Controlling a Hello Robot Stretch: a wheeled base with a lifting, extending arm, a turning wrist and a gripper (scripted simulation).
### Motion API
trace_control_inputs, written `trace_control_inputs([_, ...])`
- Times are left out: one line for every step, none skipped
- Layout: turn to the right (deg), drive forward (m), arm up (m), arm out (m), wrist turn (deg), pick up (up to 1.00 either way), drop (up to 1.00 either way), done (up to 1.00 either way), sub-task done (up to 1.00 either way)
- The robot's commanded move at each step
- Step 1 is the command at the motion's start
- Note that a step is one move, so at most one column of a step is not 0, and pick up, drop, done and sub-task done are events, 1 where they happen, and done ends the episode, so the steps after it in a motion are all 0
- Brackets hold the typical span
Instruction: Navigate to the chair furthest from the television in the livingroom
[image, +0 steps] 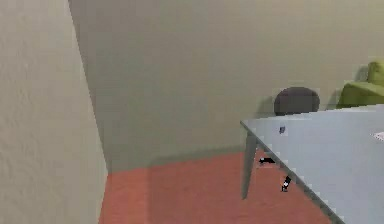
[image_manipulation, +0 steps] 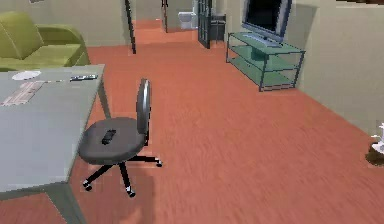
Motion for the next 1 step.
trace_control_inputs([0.0, 1.00, 0.00, 0.00, 0.0, 0.00, 0.00, 0.00, 0.00])
